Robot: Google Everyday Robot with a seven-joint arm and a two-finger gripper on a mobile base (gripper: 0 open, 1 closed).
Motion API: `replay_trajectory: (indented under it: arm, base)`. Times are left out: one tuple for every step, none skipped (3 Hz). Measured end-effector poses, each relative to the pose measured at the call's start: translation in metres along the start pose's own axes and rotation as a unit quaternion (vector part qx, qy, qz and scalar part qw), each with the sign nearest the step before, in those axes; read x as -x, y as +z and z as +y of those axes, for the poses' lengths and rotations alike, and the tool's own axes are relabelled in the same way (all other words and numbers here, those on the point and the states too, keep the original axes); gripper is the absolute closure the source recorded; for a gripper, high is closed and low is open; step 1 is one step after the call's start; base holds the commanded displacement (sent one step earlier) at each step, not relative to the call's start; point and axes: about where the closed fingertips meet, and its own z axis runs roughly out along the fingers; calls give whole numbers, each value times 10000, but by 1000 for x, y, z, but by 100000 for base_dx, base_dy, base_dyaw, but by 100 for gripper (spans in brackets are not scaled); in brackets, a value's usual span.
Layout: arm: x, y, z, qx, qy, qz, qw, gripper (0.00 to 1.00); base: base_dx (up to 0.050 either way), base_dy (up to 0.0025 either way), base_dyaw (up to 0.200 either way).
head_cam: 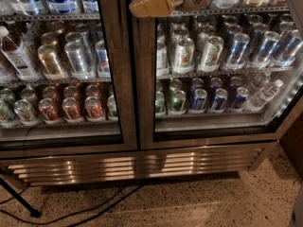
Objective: Open right fridge door
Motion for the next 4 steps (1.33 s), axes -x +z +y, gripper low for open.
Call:
replay_trajectory:
  arm:
    - [0,0,-1,1,4,-2,10000,100]
    - [0,0,0,-1,25,-19,10000,100]
    - [2,-2,-1,-21,8,-75,10000,100]
    - [1,-2,-2,-21,8,-75,10000,100]
  base:
    - [0,0,0]
    - [0,0,0]
    - [0,0,0]
    - [0,0,0]
